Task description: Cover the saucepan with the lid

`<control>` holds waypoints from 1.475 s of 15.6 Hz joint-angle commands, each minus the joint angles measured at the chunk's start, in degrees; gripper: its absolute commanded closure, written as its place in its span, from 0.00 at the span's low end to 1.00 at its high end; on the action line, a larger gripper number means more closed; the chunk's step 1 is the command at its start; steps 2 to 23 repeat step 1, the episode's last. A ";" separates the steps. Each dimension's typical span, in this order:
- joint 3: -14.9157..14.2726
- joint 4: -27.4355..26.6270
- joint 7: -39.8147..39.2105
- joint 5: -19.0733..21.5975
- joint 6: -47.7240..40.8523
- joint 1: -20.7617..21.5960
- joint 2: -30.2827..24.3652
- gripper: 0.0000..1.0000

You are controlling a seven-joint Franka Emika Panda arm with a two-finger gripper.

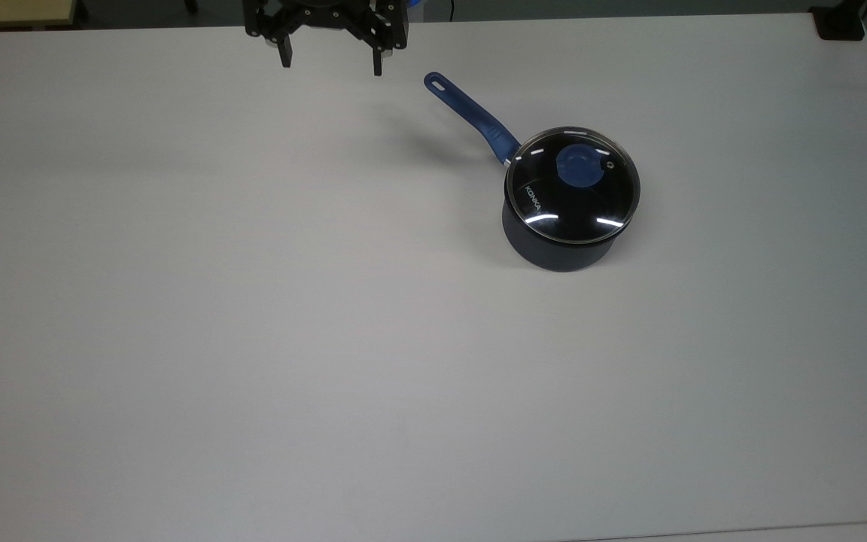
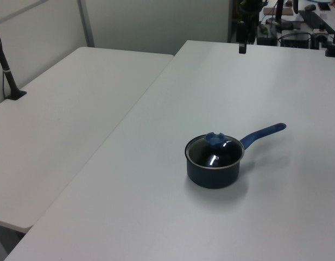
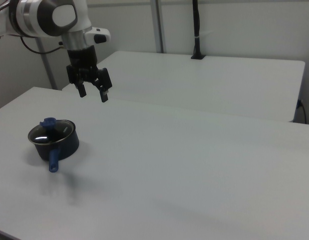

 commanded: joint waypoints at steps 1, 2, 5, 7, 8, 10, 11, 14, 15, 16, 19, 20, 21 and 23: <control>0.19 -1.26 -0.41 -0.52 -2.73 -0.13 -2.79 0.00; 0.19 -1.26 -0.41 -0.52 -2.73 -0.13 -2.79 0.00; 0.19 -1.26 -0.41 -0.52 -2.73 -0.13 -2.79 0.00; 0.19 -1.26 -0.41 -0.52 -2.73 -0.13 -2.79 0.00; 0.19 -1.26 -0.41 -0.52 -2.73 -0.13 -2.79 0.00; 0.19 -1.26 -0.41 -0.52 -2.73 -0.13 -2.79 0.00; 0.19 -1.26 -0.41 -0.52 -2.73 -0.13 -2.79 0.00; 0.19 -1.26 -0.41 -0.52 -2.73 -0.13 -2.79 0.00; 0.19 -1.26 -0.41 -0.52 -2.73 -0.13 -2.79 0.00; 0.19 -1.26 -0.41 -0.52 -2.73 -0.13 -2.79 0.00; 0.19 -1.26 -0.41 -0.52 -2.73 -0.13 -2.79 0.00; 0.19 -1.26 -0.41 -0.52 -2.73 -0.13 -2.79 0.00; 0.19 -1.26 -0.41 -0.52 -2.73 -0.13 -2.79 0.00; 0.19 -1.26 -0.41 -0.52 -2.73 -0.13 -2.79 0.00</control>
